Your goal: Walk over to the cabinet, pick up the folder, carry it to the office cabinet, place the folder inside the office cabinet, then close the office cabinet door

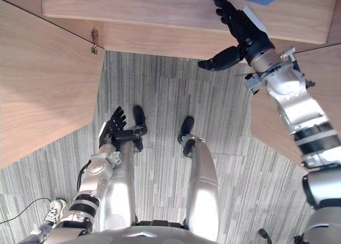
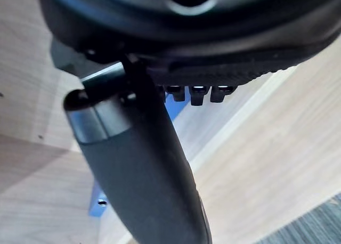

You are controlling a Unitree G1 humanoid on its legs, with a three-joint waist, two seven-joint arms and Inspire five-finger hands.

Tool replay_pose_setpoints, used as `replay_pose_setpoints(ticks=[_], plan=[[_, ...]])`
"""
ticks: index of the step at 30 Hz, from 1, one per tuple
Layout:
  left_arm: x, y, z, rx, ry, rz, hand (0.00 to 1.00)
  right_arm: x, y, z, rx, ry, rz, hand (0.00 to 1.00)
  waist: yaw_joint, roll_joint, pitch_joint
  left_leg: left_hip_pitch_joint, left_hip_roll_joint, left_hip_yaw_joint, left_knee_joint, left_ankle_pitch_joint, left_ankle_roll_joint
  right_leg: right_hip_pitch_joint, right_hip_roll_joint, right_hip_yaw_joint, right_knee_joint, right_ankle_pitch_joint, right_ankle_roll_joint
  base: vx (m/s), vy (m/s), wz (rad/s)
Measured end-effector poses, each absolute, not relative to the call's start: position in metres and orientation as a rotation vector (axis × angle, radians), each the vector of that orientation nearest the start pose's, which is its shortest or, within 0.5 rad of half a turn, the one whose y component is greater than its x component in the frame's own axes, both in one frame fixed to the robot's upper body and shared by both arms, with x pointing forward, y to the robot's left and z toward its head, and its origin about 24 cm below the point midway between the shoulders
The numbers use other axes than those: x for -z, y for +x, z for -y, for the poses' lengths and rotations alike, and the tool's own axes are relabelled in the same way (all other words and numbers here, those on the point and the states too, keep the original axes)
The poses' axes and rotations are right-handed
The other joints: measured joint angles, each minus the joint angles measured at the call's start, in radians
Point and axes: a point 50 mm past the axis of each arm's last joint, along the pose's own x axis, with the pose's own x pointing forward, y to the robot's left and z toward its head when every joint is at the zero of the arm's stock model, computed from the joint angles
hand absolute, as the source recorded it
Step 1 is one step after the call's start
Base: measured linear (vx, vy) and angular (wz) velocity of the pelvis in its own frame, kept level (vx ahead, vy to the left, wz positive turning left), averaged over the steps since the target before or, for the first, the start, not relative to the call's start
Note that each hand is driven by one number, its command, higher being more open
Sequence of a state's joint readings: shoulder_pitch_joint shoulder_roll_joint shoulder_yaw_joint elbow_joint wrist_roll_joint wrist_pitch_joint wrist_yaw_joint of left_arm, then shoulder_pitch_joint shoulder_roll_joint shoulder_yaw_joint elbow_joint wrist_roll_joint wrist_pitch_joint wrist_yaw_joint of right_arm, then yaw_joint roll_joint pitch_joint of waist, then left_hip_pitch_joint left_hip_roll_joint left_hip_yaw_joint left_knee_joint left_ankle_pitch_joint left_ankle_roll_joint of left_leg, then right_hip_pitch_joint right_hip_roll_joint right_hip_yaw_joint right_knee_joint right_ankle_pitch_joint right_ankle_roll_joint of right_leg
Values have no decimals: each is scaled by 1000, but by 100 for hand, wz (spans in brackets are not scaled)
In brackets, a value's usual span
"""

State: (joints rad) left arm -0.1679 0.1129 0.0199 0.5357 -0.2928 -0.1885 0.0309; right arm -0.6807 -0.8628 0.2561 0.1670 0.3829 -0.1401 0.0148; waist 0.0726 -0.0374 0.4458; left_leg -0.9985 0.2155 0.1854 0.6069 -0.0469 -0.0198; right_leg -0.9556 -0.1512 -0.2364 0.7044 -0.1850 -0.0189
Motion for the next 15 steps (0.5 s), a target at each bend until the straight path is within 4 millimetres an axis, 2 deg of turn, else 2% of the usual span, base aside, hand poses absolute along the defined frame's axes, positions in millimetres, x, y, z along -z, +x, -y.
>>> replay_pose_setpoints(ticks=[2,6,10,15], plan=[[18,271,-181,-120,-160,-180,100,-248,328,211,-125,-442,602,0,-1,0,0,0,0,1,0,0,0,-1,0,1,-1,0,0,32,41,-1],[18,272,-179,-137,-161,-177,100,-267,316,197,13,-309,780,0,3,0,0,-1,0,2,3,0,0,-4,0,4,2,0,0,24,34,-1],[17,272,-176,-160,-179,-173,100,-276,307,190,112,-343,889,0,8,0,0,-5,0,7,8,-3,1,-13,-1,12,9,0,1,11,16,-2],[13,273,-177,-186,-196,-154,100,-275,307,184,177,-404,918,0,10,1,0,-26,0,8,15,-3,1,-38,-2,16,18,0,0,0,0,-1]])
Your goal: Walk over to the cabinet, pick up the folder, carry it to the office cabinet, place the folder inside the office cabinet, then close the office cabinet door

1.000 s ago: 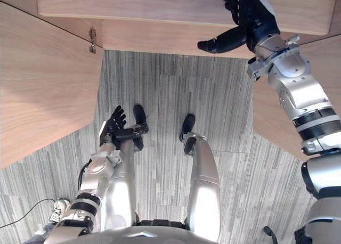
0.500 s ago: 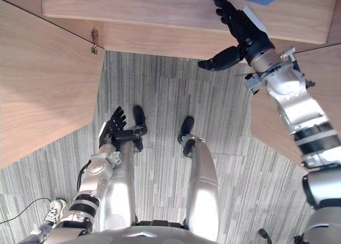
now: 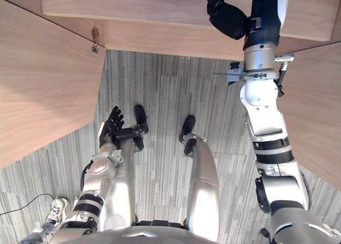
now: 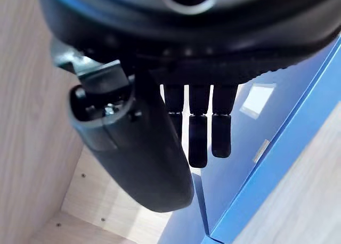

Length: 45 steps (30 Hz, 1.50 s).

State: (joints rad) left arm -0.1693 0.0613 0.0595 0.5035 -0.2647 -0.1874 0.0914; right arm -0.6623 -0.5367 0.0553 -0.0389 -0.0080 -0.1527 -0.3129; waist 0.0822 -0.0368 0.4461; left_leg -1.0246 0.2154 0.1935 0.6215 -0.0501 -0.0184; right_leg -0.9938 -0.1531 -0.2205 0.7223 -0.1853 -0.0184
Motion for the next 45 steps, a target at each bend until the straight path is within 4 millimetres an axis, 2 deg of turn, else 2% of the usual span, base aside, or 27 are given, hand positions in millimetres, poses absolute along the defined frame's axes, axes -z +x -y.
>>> replay_pose_setpoints(ticks=[7,12,17,23,28,38,45], plan=[[5,277,-178,-197,-200,-114,100,-294,311,178,235,-508,973,0,-1,12,7,-55,5,-12,36,-2,3,-43,-1,-3,27,0,0,2,31,0],[1,279,-179,-202,-198,-99,100,-292,325,173,255,-596,931,0,0,17,10,-85,6,-15,48,-2,6,-71,-4,-4,38,2,2,-17,20,0],[-4,285,-182,-223,-199,-84,100,-295,341,176,286,-624,868,0,2,23,16,-114,5,-25,62,-2,9,-89,-7,-14,41,2,2,-1,4,1],[-7,286,-188,-248,-198,-69,100,-317,347,178,320,-641,881,0,2,30,25,-148,2,-35,70,-4,11,-113,-12,-23,48,2,3,5,10,2],[-11,287,-193,-266,-198,-48,100,-329,355,188,365,-677,850,0,7,31,28,-172,1,-39,79,-4,13,-133,-16,-27,53,2,2,0,0,0],[-9,286,-195,-276,-212,-54,100,-371,352,197,432,-727,906,0,4,31,28,-172,-3,-37,58,-4,13,-129,-16,-33,27,3,4,0,0,0],[-8,286,-195,-290,-236,-61,100,-375,357,196,404,-642,887,0,-7,32,28,-168,-8,-38,30,9,18,-122,-17,-40,5,17,7,-11,-1,0]])
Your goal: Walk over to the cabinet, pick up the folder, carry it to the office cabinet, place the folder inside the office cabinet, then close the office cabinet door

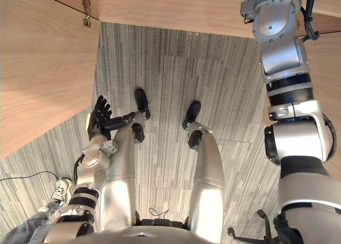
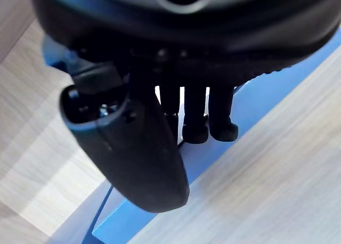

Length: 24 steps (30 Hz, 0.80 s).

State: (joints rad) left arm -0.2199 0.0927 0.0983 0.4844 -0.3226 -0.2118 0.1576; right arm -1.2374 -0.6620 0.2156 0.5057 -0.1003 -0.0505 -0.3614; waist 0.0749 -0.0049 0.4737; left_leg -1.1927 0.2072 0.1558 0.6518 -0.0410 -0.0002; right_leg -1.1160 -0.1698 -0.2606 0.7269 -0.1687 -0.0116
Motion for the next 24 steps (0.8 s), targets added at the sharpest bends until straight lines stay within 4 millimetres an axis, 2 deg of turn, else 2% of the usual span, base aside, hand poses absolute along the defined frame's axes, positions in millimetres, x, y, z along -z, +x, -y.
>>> replay_pose_setpoints(ticks=[6,11,14,16,18,19,21,22,24], plan=[[-7,285,-194,-294,-239,-67,100,-377,363,192,404,-544,846,0,-2,3,-2,8,-5,2,-20,25,3,0,-2,-1,-5,16,-6,-58,-10,2],[-6,285,-190,-291,-252,-73,100,-375,360,195,431,-495,851,0,0,3,-2,22,-3,4,-5,27,4,14,-2,3,11,17,-6,-41,-14,0],[-2,285,-183,-276,-259,-101,100,-355,348,195,435,-424,887,0,-1,3,-2,62,0,9,10,11,7,55,-2,9,14,14,-4,-22,7,-6],[3,282,-181,-272,-256,-125,100,-332,340,191,413,-390,892,0,-6,4,-2,103,2,18,17,-4,11,93,-2,18,14,8,1,-13,20,-9],[14,276,-178,-269,-252,-174,100,-291,334,181,361,-325,837,0,-17,4,-4,171,1,31,17,-24,12,155,-2,34,5,2,10,-7,30,-10],[17,273,-178,-266,-249,-186,100,-280,333,179,343,-300,816,0,-22,4,-5,188,0,33,14,-27,10,173,-2,35,0,0,11,15,19,-7],[27,268,-175,-245,-224,-243,100,-232,326,170,302,-235,708,0,-27,4,-5,266,-2,46,-16,-33,9,243,1,40,-30,3,14,50,-4,-6],[30,267,-174,-239,-217,-260,100,-220,324,168,285,-212,674,0,-27,4,-6,287,-3,50,-25,-34,8,262,2,42,-38,3,15,80,-20,-8],[41,260,-172,-232,-211,-316,100,-173,314,157,232,-122,528,0,-27,4,-6,373,-4,60,-57,-30,1,344,11,45,-76,7,18,101,-19,-9]])
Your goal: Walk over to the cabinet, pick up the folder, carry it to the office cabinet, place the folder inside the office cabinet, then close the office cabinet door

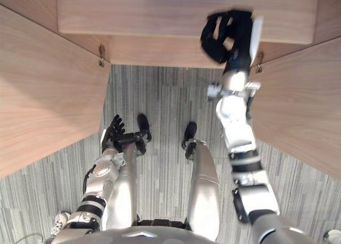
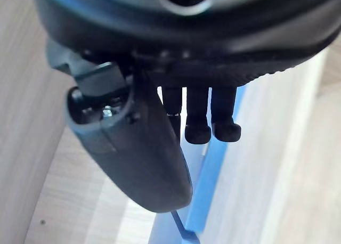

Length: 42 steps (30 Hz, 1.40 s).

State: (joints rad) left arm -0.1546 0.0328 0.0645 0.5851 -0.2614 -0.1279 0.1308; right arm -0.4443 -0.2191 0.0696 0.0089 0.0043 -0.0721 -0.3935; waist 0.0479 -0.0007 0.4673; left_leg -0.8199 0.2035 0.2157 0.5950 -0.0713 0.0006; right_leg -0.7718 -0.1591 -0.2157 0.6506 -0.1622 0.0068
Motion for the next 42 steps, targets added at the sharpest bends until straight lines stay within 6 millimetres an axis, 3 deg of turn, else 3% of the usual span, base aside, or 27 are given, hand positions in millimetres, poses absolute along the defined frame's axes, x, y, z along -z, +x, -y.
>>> replay_pose_setpoints(ticks=[1,2,5,6,8,9,12,13,18,22,28,34,42], plan=[[48,255,-171,-231,-211,-346,100,-150,308,150,205,-102,452,0,-1,-1,-1,47,1,3,-16,-3,-5,49,6,0,-23,0,1,82,-11,-6],[49,254,-171,-230,-210,-352,100,-145,306,149,199,-100,435,0,-1,0,-2,58,1,4,-19,-4,-6,60,7,0,-28,0,1,124,-9,-8],[69,234,-169,-232,-187,-440,100,-91,281,134,106,-78,253,0,-1,-1,-42,180,2,23,-65,-11,-16,175,19,7,-86,1,6,143,-1,-12],[77,226,-169,-235,-187,-483,100,-72,271,132,89,-68,187,100,-2,0,-77,212,0,27,-87,-12,-19,207,23,7,-108,2,8,143,8,-5],[86,216,-169,-236,-178,-527,100,-51,260,132,80,-66,103,100,-7,-5,-107,269,-5,31,-120,-11,-24,263,25,5,-141,2,12,127,5,-1],[96,206,-170,-228,-156,-579,100,-26,251,135,81,-98,7,100,-9,-13,-143,327,-15,38,-165,-5,-32,316,27,5,-179,6,17,128,5,-1],[111,188,-172,-232,-141,-665,100,17,236,144,110,-112,-184,100,-21,-23,-210,406,-39,46,-262,24,-39,384,28,5,-255,24,29,148,12,2],[118,180,-174,-229,-124,-709,100,43,227,152,135,-122,-306,100,-29,-23,-234,456,-57,51,-331,50,-42,427,30,4,-313,45,35,159,26,2],[128,163,-188,-249,-82,-779,100,98,190,177,192,-167,-607,100,-47,-16,-254,598,-84,70,-480,99,-46,568,52,10,-472,109,48,152,27,-8],[131,154,-195,-263,-65,-802,100,120,166,195,265,-154,-753,100,-58,-5,-284,678,-104,76,-540,110,-42,649,52,19,-550,141,61,61,32,-8],[140,138,-196,-258,-46,-872,100,139,140,200,298,-132,-901,100,-61,-8,-323,764,-130,77,-645,156,-37,708,50,22,-609,169,65,-26,18,-2],[151,112,-198,-257,-14,-974,100,148,122,201,351,-69,-980,100,-64,-17,-339,805,-146,81,-684,168,-39,726,43,45,-622,175,72,-62,24,-7],[154,104,-203,-286,-21,-1012,100,151,114,210,451,19,-1003,100,-66,-14,-346,868,-161,147,-689,131,-37,754,40,136,-646,192,81,-28,33,-31]])
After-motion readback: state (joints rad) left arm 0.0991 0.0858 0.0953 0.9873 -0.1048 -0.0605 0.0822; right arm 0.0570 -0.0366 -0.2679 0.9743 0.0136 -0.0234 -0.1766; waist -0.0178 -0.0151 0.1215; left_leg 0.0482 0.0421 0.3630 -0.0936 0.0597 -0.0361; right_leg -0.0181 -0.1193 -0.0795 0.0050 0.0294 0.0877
